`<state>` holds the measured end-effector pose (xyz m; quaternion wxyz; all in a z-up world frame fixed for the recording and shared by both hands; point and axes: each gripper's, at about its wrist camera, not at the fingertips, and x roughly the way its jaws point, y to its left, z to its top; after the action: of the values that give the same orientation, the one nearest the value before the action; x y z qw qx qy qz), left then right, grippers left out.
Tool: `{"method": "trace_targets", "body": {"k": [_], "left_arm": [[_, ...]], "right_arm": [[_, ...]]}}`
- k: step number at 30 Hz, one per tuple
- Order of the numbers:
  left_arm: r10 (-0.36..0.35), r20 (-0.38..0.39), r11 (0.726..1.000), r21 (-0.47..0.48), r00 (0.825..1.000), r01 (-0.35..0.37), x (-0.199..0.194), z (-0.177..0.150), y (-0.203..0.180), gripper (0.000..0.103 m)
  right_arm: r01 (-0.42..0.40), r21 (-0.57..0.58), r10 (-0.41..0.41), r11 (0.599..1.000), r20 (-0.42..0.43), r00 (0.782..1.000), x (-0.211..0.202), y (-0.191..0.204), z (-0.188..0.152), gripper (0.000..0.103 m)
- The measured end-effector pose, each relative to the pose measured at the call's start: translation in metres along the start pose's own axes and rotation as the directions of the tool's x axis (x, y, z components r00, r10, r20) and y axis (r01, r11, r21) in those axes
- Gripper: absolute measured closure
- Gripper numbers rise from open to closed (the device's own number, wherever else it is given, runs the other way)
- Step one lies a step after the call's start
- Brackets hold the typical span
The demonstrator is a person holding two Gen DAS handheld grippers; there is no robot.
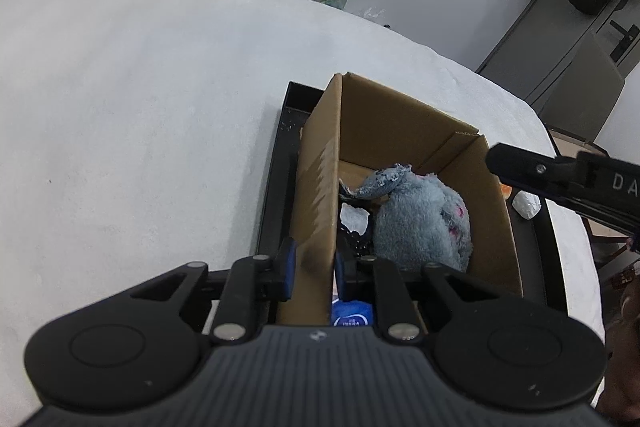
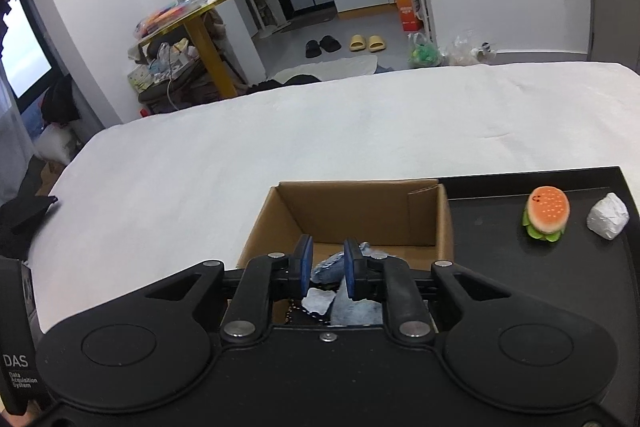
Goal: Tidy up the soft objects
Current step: 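Carry the blue denim plush into the box and open the right gripper, then move the right gripper down onto the burger plush and close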
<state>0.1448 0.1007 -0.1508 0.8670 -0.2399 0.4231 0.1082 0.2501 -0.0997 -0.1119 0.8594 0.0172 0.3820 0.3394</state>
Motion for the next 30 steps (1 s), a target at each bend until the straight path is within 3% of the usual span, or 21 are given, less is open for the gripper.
{"method": "trace_targets", "body": {"k": [8, 15, 22, 30], "left_arm": [[0.025, 0.002, 1.0, 0.0, 1.0, -0.025, -0.002, 0.003, -0.003, 0.08], [0.051, 0.008, 0.998, 0.021, 0.999, -0.051, -0.001, 0.006, -0.012, 0.062], [0.082, 0.014, 0.996, 0.035, 0.997, -0.082, 0.003, 0.008, -0.023, 0.05], [0.128, 0.024, 0.99, 0.062, 0.992, -0.129, 0.008, 0.011, -0.032, 0.046]], "right_arm": [[0.049, 0.022, -0.049, 0.999, 0.014, 0.999, -0.008, -0.02, -0.004, 0.078], [0.091, 0.048, -0.093, 0.995, 0.034, 0.995, -0.016, -0.044, -0.006, 0.07], [0.131, 0.079, -0.135, 0.988, 0.046, 0.99, -0.018, -0.065, -0.006, 0.049], [0.169, 0.103, -0.176, 0.98, 0.07, 0.982, -0.012, -0.085, -0.009, 0.024]]}}
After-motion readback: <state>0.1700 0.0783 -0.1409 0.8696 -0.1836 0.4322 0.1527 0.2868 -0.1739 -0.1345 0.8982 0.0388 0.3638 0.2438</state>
